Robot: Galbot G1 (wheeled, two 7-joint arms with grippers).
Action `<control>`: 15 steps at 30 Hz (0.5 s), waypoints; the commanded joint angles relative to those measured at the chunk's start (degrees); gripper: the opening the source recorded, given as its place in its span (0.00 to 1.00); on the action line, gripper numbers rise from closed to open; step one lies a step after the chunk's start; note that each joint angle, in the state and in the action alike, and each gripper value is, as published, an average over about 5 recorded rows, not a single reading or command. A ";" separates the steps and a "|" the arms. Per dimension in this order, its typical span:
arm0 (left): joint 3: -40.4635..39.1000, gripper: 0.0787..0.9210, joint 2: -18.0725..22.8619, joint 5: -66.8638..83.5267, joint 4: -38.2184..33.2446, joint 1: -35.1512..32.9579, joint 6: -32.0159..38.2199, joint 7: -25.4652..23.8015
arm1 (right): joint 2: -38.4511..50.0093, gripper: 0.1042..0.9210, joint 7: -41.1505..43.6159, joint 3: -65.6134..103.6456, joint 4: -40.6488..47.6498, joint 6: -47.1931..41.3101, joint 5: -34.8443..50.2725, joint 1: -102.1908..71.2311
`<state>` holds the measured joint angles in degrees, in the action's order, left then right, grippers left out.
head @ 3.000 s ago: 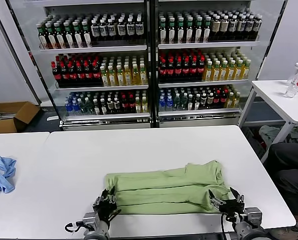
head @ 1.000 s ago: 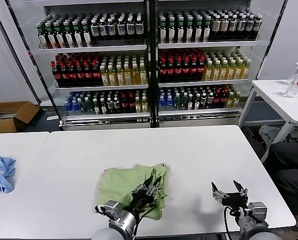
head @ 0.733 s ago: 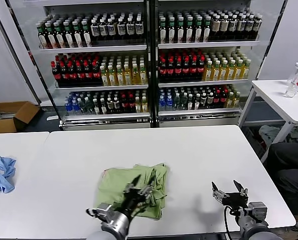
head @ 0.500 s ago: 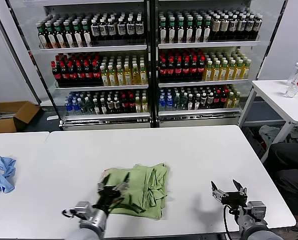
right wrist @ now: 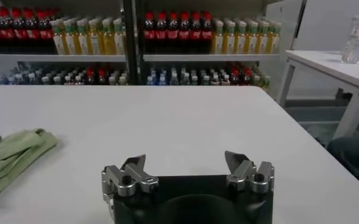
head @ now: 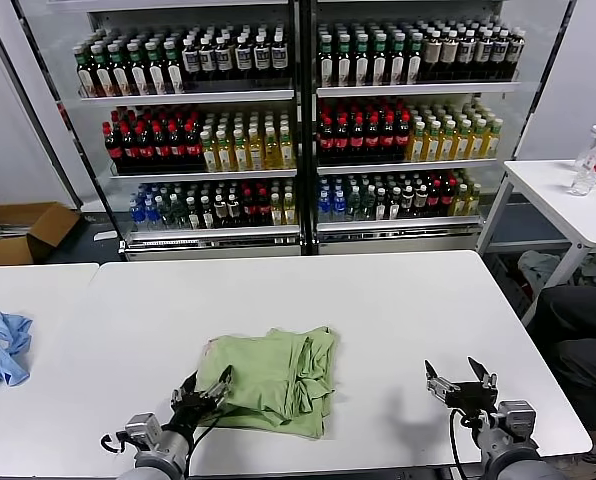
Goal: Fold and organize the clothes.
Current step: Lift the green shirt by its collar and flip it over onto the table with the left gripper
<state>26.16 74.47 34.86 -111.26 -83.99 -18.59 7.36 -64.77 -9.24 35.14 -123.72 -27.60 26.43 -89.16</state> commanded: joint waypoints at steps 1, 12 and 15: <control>0.96 0.75 0.42 8.29 2.57 1.01 -2.46 -1.86 | -0.09 0.88 -0.04 0.15 -0.23 0.00 -0.01 -0.15; 3.64 0.38 1.83 23.31 3.14 1.72 -4.28 -3.37 | -0.56 0.88 -0.25 0.13 -0.59 -0.14 -0.03 -0.15; 4.74 0.28 2.24 28.87 3.45 2.13 -5.01 -3.30 | -0.63 0.88 -0.28 0.12 -0.62 -0.17 -0.02 -0.14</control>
<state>28.79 76.03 47.60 -108.95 -82.55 -22.00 4.66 -65.38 -9.49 35.27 -124.30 -27.73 26.40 -89.31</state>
